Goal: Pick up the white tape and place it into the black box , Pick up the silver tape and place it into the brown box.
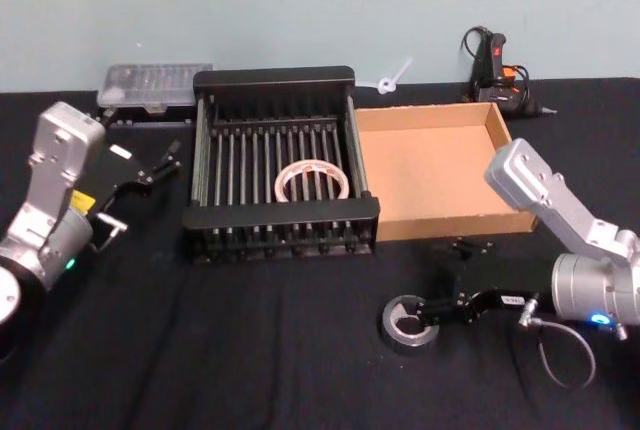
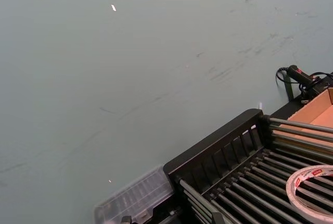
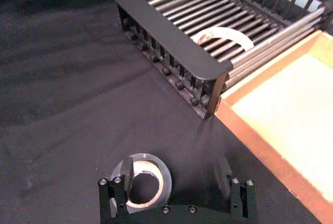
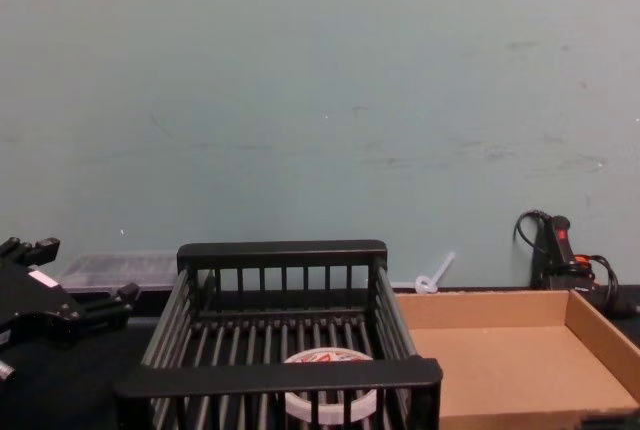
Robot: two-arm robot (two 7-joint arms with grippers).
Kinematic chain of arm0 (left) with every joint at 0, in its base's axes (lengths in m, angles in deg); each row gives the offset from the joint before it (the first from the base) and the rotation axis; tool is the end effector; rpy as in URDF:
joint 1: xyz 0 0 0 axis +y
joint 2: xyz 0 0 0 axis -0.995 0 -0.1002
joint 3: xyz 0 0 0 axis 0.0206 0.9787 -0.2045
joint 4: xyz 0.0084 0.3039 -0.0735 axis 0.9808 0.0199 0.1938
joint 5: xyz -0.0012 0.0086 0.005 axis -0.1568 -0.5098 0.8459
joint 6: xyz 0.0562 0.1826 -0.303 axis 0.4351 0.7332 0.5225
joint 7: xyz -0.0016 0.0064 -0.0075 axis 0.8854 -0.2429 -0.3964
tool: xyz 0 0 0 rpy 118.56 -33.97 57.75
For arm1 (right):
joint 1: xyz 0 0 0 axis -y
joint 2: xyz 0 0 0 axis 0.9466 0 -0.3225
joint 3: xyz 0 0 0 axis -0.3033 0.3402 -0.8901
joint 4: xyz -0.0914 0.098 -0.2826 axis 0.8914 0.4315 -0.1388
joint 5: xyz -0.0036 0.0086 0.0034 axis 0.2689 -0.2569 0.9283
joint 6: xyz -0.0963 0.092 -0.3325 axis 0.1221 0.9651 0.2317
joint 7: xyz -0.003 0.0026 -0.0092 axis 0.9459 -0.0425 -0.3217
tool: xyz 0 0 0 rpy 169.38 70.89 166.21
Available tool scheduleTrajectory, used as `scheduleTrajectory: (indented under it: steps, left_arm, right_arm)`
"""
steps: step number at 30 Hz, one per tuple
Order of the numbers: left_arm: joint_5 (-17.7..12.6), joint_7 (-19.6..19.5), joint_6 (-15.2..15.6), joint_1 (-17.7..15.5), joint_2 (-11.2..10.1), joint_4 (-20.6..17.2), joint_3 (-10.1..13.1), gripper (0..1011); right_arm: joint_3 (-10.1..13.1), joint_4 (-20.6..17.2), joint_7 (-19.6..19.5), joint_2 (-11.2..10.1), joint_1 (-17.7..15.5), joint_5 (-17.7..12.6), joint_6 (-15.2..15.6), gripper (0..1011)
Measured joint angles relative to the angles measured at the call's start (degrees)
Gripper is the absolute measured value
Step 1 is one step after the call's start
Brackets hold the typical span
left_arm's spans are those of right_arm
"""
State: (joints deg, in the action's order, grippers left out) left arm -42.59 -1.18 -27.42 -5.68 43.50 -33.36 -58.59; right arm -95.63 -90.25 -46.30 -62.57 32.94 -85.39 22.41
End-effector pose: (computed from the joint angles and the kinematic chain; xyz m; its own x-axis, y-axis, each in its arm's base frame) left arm 0.4084 0.0825 -0.3300 0.2924 0.8803 0.3736 -0.9552 0.2874 0.0704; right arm 0.3917 -0.0439 -0.2646 0.8481 -0.5298 0.0108 0.4445 0.7001 -0.5588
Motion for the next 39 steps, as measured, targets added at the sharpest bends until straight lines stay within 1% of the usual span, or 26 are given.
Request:
scheduleTrajectory:
  steps: [10, 39]
  left_arm:
    - [0.0, 0.0, 0.0, 0.0, 0.0, 0.0, 0.0, 1001]
    - [0.0, 0.0, 0.0, 0.0, 0.0, 0.0, 0.0, 1001]
  right_arm:
    - [-1.1, 1.5, 0.2, 0.5, 0.6, 1.6, 0.0, 1000]
    - [-2.7, 3.7, 1.8, 1.8, 1.7, 4.5, 0.2, 1000]
